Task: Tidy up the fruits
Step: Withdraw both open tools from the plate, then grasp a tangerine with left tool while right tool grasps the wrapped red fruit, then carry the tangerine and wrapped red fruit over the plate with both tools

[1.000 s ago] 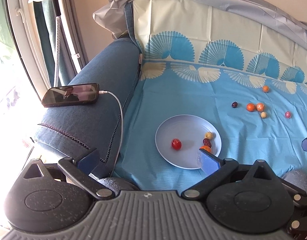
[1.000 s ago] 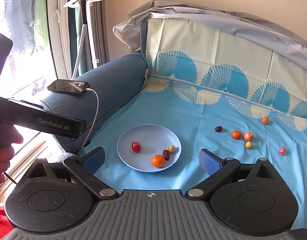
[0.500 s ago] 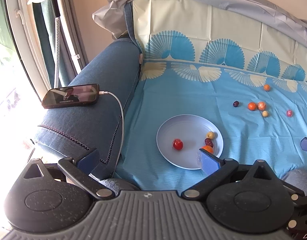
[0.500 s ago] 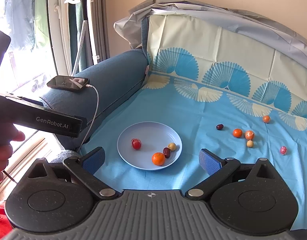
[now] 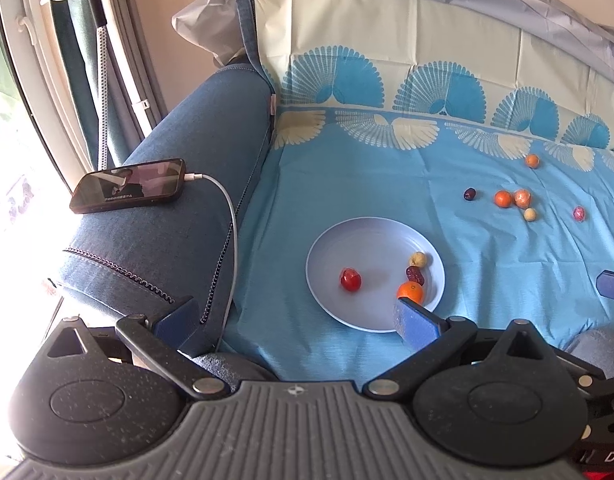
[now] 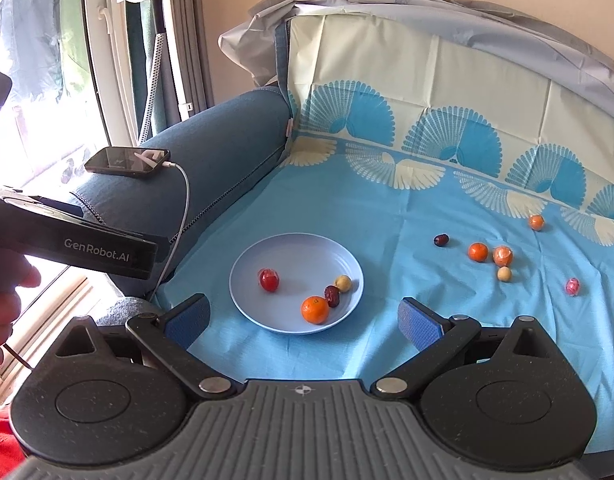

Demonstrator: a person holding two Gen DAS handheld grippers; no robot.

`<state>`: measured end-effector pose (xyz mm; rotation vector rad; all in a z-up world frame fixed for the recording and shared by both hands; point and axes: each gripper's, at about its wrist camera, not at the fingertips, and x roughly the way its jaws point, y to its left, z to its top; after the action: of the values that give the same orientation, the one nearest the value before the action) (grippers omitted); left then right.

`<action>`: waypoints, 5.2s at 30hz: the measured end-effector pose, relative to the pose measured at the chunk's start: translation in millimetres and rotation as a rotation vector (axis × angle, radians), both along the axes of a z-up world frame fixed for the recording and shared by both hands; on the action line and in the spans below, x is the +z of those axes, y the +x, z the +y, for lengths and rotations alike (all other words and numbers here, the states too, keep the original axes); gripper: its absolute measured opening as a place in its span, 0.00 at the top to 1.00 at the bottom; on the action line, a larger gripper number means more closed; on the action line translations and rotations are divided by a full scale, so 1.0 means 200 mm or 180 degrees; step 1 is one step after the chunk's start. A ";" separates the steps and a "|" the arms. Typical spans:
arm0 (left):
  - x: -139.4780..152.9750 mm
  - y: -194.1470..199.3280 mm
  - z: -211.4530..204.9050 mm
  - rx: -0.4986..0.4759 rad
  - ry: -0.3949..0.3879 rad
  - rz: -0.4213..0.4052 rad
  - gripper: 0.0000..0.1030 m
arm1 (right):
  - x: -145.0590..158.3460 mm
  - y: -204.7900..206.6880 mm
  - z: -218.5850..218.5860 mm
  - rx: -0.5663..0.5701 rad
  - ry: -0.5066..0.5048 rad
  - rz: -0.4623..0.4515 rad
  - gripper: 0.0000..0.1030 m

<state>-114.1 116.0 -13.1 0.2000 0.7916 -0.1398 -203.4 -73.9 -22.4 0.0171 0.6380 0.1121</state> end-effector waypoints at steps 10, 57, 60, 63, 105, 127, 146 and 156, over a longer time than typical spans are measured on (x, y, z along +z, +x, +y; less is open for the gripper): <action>-0.06 0.10 -0.24 -0.0239 0.0184 0.0095 0.00 | -0.06 0.05 -0.29 -0.0609 0.0088 -0.0056 0.03; -0.96 1.27 -2.07 -0.2319 0.0555 0.0503 0.64 | -1.01 1.08 -2.00 -0.2387 -0.0097 0.0287 0.70; -0.85 1.21 -1.99 -0.2249 0.0471 0.0441 0.64 | -0.93 1.01 -1.99 -0.2432 -0.0038 0.0199 0.70; -0.71 1.13 -1.87 -0.2108 0.0347 0.0436 0.64 | -0.80 0.91 -1.94 -0.2439 0.0063 0.0037 0.70; 0.10 -0.05 -0.02 -0.0467 -0.0371 0.0205 0.64 | 0.13 -0.07 -0.15 -0.0234 0.0199 -0.0140 0.70; 0.10 -0.06 0.02 -0.0415 -0.0428 0.0177 0.64 | 0.14 -0.08 -0.13 -0.0206 0.0113 -0.0140 0.70; 0.02 0.03 0.01 -0.0365 -0.0341 0.0336 0.64 | 0.09 -0.02 -0.11 -0.0265 0.0155 -0.0007 0.70; -0.07 0.22 -0.03 -0.0327 -0.0297 0.0431 0.64 | -0.01 0.15 -0.07 -0.0187 0.0129 0.0172 0.70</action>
<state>-70.2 110.8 -27.9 0.1438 0.9078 -0.2891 -173.5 -88.2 -24.5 0.0781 0.6887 0.0678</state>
